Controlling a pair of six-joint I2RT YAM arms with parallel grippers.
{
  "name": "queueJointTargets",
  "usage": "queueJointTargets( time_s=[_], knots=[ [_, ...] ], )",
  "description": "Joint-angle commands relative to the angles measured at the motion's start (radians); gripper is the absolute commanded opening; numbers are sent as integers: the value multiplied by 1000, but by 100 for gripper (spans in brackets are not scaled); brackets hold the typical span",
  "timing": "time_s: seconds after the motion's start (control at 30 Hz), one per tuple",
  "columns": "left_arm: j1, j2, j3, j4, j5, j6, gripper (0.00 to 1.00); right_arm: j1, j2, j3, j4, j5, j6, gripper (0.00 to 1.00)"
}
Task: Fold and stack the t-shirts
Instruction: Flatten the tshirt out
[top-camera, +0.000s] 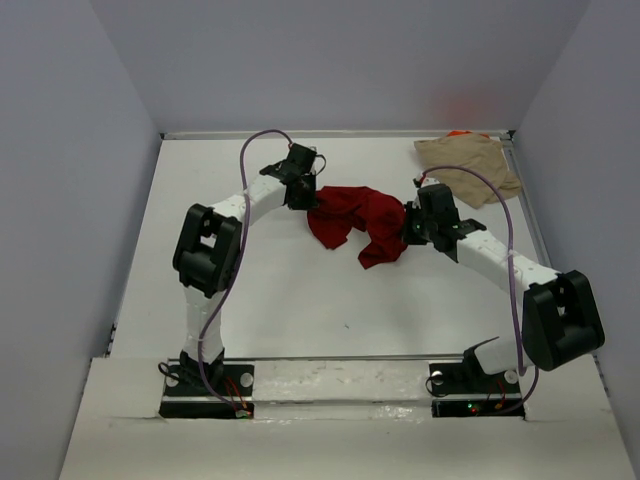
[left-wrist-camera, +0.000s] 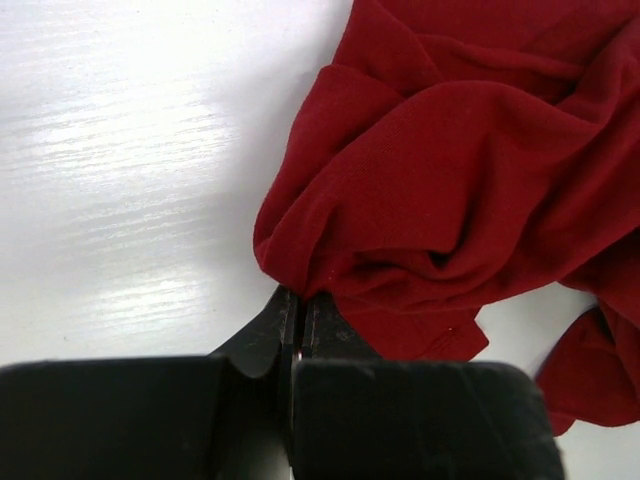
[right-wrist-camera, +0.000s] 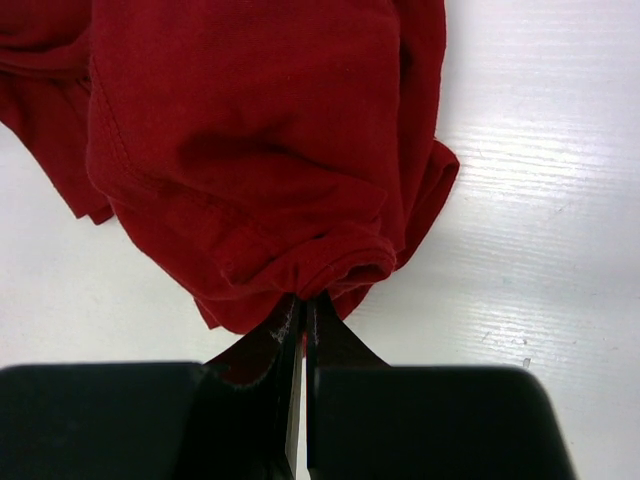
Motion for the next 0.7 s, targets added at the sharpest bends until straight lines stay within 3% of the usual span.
queueJointTargets(
  time_s=[0.0, 0.43, 0.67],
  knots=[
    [-9, -93, -24, 24, -38, -6, 0, 6, -30, -6, 51, -4, -14, 0],
    [-5, -30, 87, -45, -61, 10, 0, 6, -26, -66, 59, 25, 15, 0],
    [-6, -32, 56, -27, -52, 8, 0, 6, -36, -75, 60, 30, 13, 0]
  ],
)
